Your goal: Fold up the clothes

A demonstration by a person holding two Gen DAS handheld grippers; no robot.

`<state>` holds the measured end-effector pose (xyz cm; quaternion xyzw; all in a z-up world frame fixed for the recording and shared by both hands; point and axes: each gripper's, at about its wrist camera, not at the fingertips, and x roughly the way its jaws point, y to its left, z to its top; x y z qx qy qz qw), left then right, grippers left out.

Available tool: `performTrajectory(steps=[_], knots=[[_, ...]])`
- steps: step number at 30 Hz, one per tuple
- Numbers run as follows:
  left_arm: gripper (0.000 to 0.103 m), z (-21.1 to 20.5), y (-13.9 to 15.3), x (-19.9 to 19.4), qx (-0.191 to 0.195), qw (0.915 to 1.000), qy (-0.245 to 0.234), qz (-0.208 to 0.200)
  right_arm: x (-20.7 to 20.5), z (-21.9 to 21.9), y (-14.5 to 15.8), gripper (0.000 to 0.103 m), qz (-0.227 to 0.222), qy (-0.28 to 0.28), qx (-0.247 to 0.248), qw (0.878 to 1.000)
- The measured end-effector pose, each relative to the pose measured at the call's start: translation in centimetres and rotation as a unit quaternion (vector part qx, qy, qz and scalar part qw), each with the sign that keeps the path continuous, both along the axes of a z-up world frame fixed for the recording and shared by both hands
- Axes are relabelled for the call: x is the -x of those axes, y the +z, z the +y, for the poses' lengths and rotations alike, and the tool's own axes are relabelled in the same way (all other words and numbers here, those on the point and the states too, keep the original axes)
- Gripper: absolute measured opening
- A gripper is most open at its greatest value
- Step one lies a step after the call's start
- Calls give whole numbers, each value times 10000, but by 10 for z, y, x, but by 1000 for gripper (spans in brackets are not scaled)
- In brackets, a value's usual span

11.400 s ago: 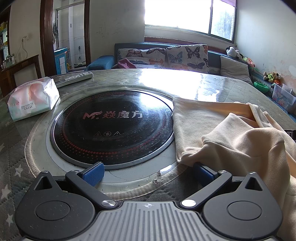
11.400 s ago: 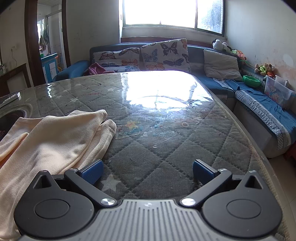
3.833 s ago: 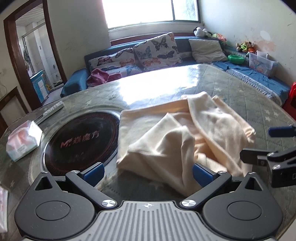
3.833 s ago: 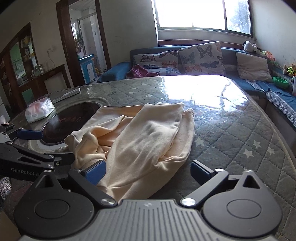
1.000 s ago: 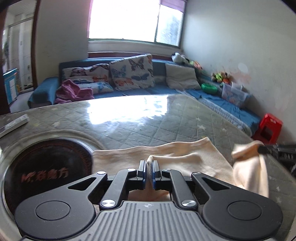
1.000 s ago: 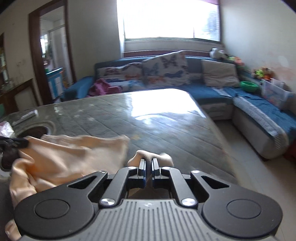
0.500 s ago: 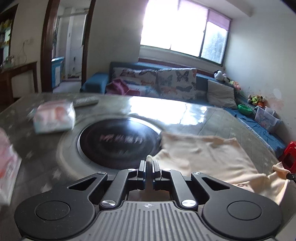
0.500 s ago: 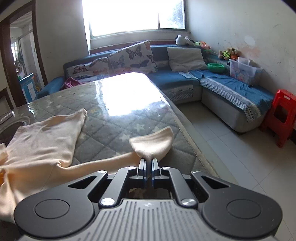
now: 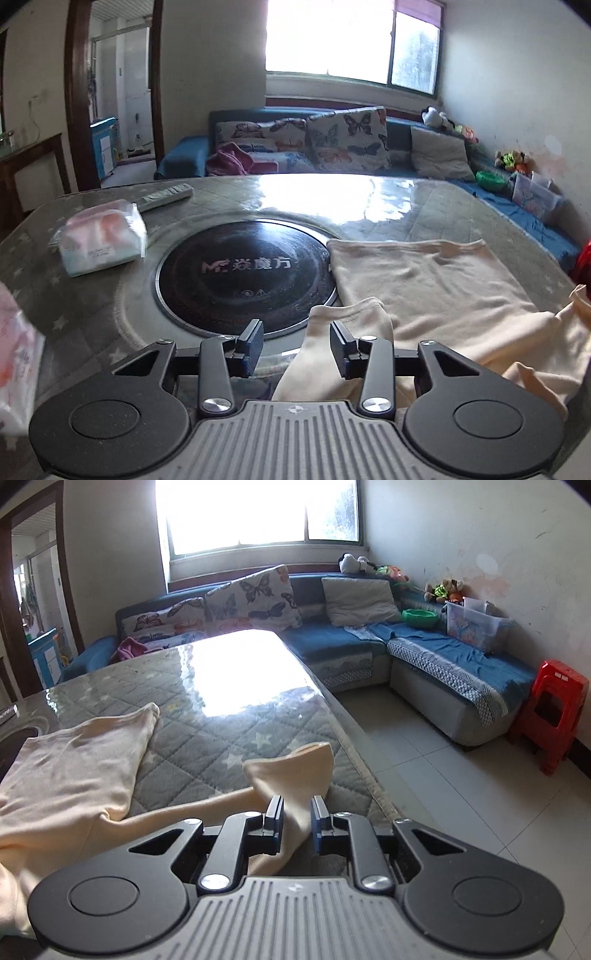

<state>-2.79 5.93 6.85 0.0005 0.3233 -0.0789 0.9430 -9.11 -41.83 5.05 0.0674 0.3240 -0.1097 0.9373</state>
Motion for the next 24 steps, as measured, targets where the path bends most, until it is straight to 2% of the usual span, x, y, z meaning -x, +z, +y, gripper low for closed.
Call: performTrajectory(steps=[6, 13, 16, 18, 20, 24], knots=[[38, -11, -30, -44, -106, 9990, -234, 366, -5, 12, 4, 16, -32, 220, 13, 9998], [35, -19, -44, -58, -150, 9980, -344, 506, -12, 26, 2, 19, 12, 428, 21, 9991], [33, -18, -46, -61, -26, 9980, -348, 518, -13, 29, 2, 21, -1, 473, 0, 9989], [23, -17, -48, -63, 106, 9978, -404, 511, -14, 31, 2, 22, 0, 514, 1, 9987], [7, -17, -49, -63, 192, 9976, -476, 470, -15, 34, 2, 22, 1, 553, 24, 9985], [3, -15, -47, -58, 243, 9986, -363, 308, -16, 38, 1, 23, 14, 608, -17, 9981]])
